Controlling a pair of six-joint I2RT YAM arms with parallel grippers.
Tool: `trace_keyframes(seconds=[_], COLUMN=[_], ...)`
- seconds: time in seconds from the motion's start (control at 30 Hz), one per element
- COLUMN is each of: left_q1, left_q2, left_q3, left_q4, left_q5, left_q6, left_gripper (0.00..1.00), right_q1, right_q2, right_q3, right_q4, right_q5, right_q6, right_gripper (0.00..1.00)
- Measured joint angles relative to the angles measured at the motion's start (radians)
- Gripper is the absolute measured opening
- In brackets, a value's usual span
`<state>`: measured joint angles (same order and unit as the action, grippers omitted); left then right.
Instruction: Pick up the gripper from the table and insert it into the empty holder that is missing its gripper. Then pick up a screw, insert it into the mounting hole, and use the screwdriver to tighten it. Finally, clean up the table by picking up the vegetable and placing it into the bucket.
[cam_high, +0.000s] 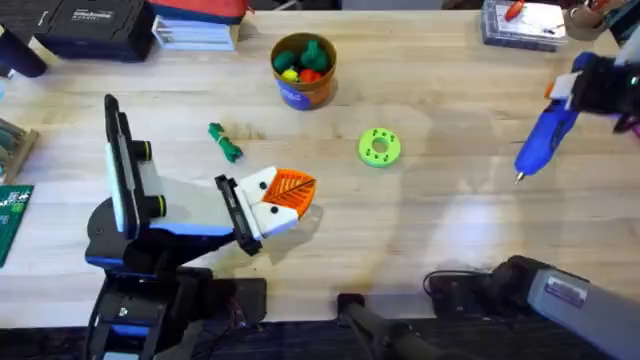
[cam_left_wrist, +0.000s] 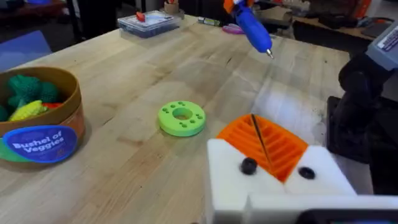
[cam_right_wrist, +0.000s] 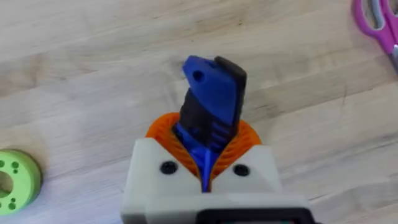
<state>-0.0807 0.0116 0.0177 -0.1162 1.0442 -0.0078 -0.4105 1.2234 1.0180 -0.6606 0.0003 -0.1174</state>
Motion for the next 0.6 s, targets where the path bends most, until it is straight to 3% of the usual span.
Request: trace_keyframes(seconds=[0.17, 0.33, 0.6], left_q1=[0.000, 0.000, 0.000], left_q2=[0.000, 0.000, 0.000], left_q3=[0.000, 0.000, 0.000], left_q4=[0.000, 0.000, 0.000], left_q5=[0.000, 0.000, 0.000], left_q6=[0.000, 0.000, 0.000], left_gripper=[0.004, 0.004, 0.004], right_q1=[0.058, 0.179, 0.482], right_q2=[-0.212, -0.400, -0.454], right_q3=[-0.156, -0.219, -0.229], right_q4=[0.122, 0.329, 0.510], right_q5=[-0.081, -0.259, -0.399], right_q6=[0.047, 0.117, 0.195], right_gripper=[0.030, 0.030, 0.030])
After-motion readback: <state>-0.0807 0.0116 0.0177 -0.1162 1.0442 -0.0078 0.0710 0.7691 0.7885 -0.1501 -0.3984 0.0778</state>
